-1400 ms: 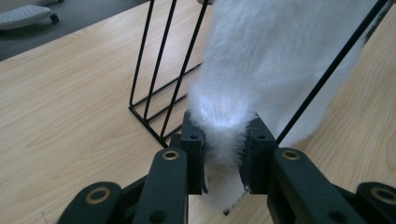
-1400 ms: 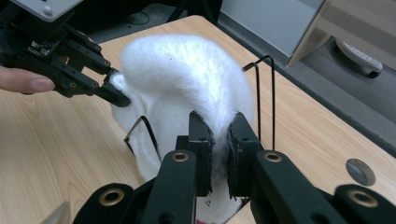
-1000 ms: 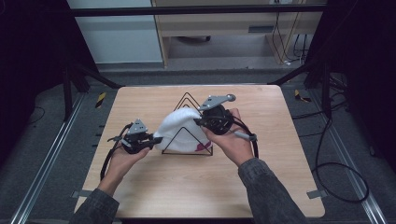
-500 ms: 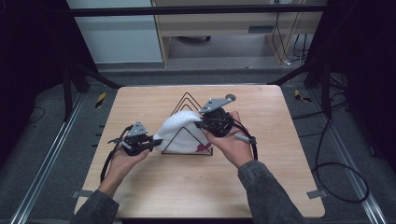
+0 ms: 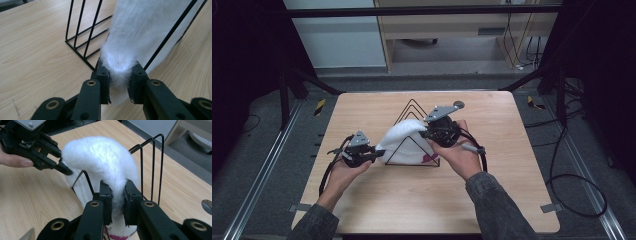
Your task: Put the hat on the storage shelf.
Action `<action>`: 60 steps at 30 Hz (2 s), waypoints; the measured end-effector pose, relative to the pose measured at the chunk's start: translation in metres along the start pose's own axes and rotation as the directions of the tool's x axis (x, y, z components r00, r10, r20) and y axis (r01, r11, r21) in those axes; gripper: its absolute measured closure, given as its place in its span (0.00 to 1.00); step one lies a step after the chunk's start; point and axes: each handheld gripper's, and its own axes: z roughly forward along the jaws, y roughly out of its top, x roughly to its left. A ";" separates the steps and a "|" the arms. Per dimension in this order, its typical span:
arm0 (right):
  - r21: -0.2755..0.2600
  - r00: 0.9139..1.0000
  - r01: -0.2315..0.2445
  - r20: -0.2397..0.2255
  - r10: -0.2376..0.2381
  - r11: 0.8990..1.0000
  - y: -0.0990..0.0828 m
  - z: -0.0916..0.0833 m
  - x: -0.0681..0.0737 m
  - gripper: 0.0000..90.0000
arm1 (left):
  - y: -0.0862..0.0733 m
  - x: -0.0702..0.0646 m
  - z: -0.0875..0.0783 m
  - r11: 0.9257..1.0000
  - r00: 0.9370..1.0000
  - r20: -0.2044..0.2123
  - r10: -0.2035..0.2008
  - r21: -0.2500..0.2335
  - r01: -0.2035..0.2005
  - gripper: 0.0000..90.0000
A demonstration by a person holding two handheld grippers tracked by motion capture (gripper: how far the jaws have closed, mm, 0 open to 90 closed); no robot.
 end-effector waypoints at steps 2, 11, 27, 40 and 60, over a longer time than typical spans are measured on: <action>-0.001 1.000 0.000 -0.002 0.000 1.000 0.000 0.000 0.000 0.88 | -0.001 0.000 0.000 1.000 1.000 0.002 -0.004 -0.001 0.004 0.82; -0.002 1.000 0.003 0.001 -0.003 1.000 0.000 -0.003 0.003 0.80 | -0.002 0.000 0.000 1.000 1.000 0.002 -0.006 0.006 0.006 0.81; -0.010 1.000 -0.002 -0.008 0.001 1.000 -0.006 -0.008 0.011 0.69 | -0.008 0.000 -0.009 1.000 1.000 -0.005 -0.023 -0.005 0.023 0.79; -0.009 1.000 0.002 -0.001 -0.003 1.000 -0.010 -0.012 0.020 0.56 | -0.013 0.001 -0.022 0.999 0.999 -0.034 -0.027 -0.020 0.027 0.76; -0.034 0.998 -0.040 0.041 0.042 0.999 -0.039 -0.040 0.021 0.42 | -0.025 -0.011 -0.038 0.999 0.995 -0.085 -0.044 -0.034 0.042 0.27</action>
